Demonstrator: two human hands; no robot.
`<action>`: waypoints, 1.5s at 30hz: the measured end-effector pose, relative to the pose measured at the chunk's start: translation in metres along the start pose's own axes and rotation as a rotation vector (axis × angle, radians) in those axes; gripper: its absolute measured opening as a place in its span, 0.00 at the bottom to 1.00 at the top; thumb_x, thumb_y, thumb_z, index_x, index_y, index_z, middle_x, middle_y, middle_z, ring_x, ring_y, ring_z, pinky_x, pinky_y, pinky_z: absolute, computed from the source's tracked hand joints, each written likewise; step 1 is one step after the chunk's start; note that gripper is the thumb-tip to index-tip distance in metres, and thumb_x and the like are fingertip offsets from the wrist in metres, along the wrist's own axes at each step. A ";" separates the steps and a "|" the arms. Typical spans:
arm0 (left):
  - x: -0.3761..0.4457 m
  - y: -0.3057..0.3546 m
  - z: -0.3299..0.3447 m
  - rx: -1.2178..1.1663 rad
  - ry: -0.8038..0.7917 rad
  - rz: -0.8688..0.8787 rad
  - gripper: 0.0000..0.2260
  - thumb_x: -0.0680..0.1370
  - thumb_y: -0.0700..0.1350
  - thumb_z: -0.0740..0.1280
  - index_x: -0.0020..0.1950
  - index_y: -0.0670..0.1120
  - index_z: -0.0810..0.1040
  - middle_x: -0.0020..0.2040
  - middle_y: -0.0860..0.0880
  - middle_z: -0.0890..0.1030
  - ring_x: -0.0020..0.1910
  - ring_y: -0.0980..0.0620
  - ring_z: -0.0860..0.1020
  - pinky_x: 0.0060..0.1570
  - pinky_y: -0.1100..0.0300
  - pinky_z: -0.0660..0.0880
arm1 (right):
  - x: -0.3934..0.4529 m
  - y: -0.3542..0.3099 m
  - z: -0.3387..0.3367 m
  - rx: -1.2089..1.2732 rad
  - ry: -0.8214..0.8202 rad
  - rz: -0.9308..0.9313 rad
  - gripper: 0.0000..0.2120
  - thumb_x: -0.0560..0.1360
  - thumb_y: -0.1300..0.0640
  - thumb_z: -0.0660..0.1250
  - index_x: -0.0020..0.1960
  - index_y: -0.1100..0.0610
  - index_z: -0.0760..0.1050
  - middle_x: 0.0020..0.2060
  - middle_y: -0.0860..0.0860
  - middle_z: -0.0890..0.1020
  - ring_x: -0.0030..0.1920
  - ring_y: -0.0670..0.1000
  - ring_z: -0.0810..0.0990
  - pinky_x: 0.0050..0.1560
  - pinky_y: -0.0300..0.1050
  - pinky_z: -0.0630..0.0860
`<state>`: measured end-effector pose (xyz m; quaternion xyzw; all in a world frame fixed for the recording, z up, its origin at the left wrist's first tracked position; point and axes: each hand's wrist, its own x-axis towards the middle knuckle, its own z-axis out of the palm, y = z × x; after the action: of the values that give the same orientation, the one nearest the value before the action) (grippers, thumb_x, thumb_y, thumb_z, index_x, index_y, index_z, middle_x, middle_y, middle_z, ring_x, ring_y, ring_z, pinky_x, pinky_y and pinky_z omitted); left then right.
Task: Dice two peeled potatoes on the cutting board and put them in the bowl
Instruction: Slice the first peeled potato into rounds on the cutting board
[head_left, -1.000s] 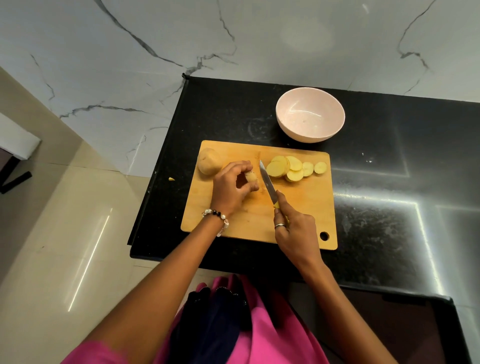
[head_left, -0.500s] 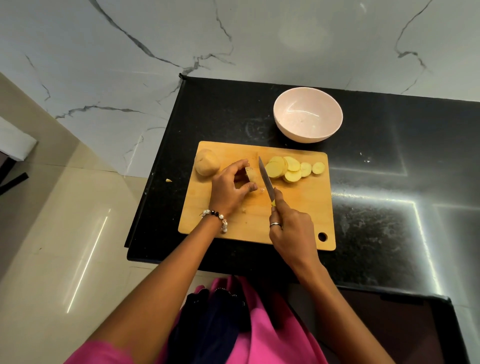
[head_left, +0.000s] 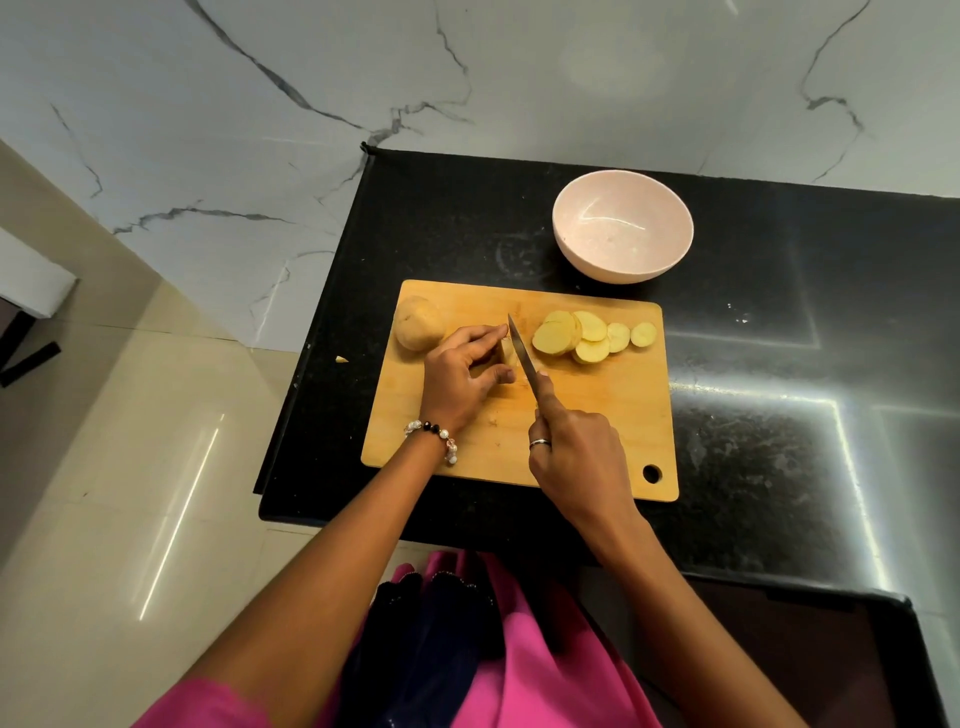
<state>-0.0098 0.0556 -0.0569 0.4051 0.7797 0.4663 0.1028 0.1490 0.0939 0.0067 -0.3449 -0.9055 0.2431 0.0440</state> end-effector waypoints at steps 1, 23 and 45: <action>0.000 0.001 0.000 0.007 0.008 0.002 0.23 0.68 0.44 0.76 0.62 0.42 0.78 0.58 0.45 0.80 0.56 0.57 0.75 0.55 0.78 0.68 | 0.001 -0.001 0.000 -0.014 -0.006 -0.004 0.26 0.80 0.57 0.54 0.77 0.53 0.55 0.36 0.57 0.80 0.35 0.58 0.76 0.34 0.50 0.70; 0.000 0.002 0.002 -0.001 0.052 0.020 0.19 0.69 0.40 0.74 0.60 0.42 0.79 0.55 0.45 0.81 0.54 0.54 0.77 0.56 0.66 0.73 | 0.018 -0.011 0.024 -0.365 -0.105 -0.003 0.27 0.80 0.61 0.49 0.78 0.59 0.44 0.47 0.59 0.79 0.43 0.61 0.79 0.35 0.48 0.65; -0.001 0.002 0.001 -0.074 0.083 -0.028 0.23 0.67 0.44 0.76 0.60 0.41 0.79 0.57 0.46 0.80 0.57 0.56 0.76 0.56 0.73 0.71 | 0.005 -0.004 -0.003 0.073 0.063 -0.008 0.25 0.78 0.59 0.57 0.75 0.54 0.60 0.33 0.57 0.80 0.34 0.58 0.76 0.34 0.52 0.70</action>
<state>-0.0077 0.0558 -0.0560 0.3704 0.7712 0.5096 0.0916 0.1440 0.0956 0.0107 -0.3469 -0.8956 0.2648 0.0859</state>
